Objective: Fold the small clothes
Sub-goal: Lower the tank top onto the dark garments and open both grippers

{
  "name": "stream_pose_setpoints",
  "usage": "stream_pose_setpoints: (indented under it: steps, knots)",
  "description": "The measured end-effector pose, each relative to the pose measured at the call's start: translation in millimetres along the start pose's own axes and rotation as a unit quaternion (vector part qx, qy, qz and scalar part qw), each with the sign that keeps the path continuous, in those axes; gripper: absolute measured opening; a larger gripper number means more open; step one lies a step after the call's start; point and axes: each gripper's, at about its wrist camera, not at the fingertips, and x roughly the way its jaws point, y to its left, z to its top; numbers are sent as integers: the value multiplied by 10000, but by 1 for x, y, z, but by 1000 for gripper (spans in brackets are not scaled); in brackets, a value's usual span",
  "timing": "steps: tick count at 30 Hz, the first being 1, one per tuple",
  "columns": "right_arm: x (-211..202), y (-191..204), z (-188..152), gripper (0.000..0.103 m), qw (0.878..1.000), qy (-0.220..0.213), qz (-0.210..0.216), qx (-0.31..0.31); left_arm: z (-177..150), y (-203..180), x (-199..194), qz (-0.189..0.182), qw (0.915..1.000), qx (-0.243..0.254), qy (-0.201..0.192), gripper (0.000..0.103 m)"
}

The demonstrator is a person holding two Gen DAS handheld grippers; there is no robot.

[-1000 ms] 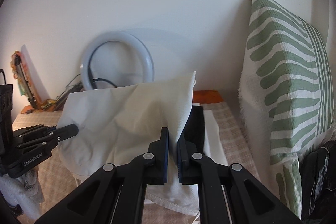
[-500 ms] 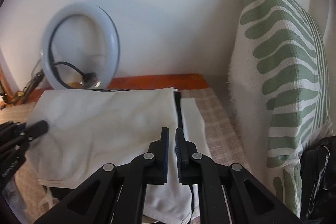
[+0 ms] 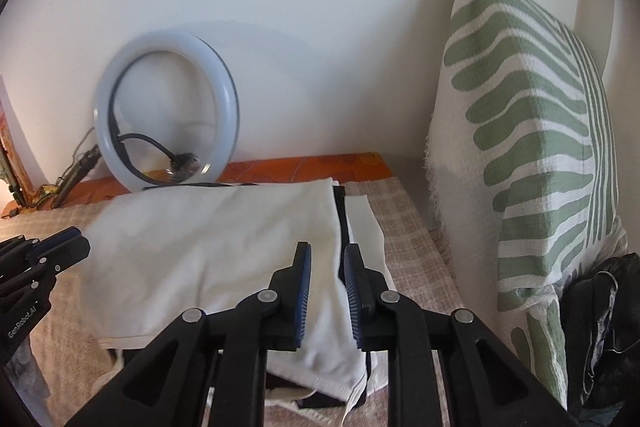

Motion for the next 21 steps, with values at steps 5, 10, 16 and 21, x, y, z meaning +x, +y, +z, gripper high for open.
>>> stream_pose_setpoints:
  steps: [5,10,16,21]
  knots:
    - [-32,15,1,17,9999,-129,14,-54,0,2,-35,-33,9999,-6,-142,10]
    - [-70,33,0,18,9995,-295,59,-56,-4,3,-77,-59,9994,75,-344,10]
    - [-118,54,-8,23,9988,-473,74,-47,-16,10,-128,-90,9985,103,-533,10]
    - [-157,69,-21,28,9980,-625,107,75,-33,16,-171,-98,9977,144,-650,10]
